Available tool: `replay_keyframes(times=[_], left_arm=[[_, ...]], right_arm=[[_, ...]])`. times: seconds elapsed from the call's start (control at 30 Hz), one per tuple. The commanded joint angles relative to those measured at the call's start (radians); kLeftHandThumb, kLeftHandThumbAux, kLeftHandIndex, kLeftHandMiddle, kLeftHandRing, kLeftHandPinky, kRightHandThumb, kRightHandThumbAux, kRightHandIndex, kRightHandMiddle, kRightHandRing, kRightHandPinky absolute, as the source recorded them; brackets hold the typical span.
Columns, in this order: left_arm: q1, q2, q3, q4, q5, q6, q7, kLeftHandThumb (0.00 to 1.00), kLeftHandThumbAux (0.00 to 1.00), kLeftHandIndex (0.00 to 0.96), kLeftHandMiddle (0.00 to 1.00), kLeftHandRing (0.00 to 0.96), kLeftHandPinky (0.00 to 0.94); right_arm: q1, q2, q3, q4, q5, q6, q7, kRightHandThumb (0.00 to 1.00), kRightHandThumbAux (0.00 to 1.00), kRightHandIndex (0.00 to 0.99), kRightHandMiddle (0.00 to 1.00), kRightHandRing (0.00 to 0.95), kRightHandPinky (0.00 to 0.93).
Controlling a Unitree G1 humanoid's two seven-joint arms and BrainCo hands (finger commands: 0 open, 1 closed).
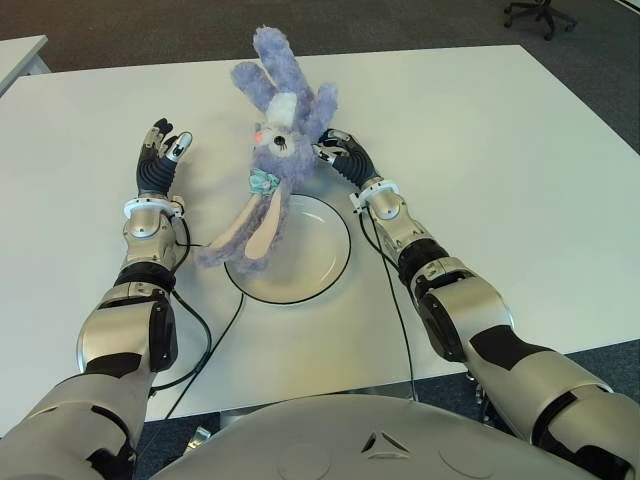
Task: Put the doll into the plate.
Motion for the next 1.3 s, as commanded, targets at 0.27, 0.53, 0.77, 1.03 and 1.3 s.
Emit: replay_keyframes(times=[0.27, 0.53, 0.77, 1.03, 1.3], left_arm=[[0.086, -0.049, 0.003, 0.07, -0.003, 0.021, -0.029, 0.0, 0.473, 0.0, 0.081, 0.089, 0.101], [0.087, -0.05, 0.004, 0.07, 0.0, 0.018, -0.027, 0.0, 0.47, 0.001, 0.079, 0.088, 0.095], [0.09, -0.05, 0.003, 0.068, 0.002, 0.015, -0.027, 0.0, 0.467, 0.003, 0.085, 0.093, 0.108], [0.093, -0.051, 0.004, 0.067, 0.001, 0.015, -0.026, 0.0, 0.471, 0.0, 0.083, 0.091, 0.102], [0.093, -0.051, 0.006, 0.069, -0.001, 0.017, -0.027, 0.0, 0.472, 0.0, 0.079, 0.089, 0.104]], right_arm=[[0.032, -0.005, 0.001, -0.022, 0.011, 0.003, 0.05, 0.26, 0.403, 0.105, 0.109, 0.147, 0.202], [0.044, -0.003, -0.019, -0.035, 0.041, 0.012, 0.101, 0.246, 0.413, 0.084, 0.071, 0.099, 0.138], [0.048, -0.003, -0.028, -0.042, 0.038, 0.031, 0.115, 0.202, 0.4, 0.085, 0.069, 0.088, 0.136], [0.054, -0.004, -0.028, -0.053, 0.033, 0.047, 0.118, 0.18, 0.409, 0.091, 0.081, 0.103, 0.158], [0.062, 0.0, -0.034, -0.062, 0.04, 0.055, 0.124, 0.191, 0.447, 0.091, 0.096, 0.114, 0.162]])
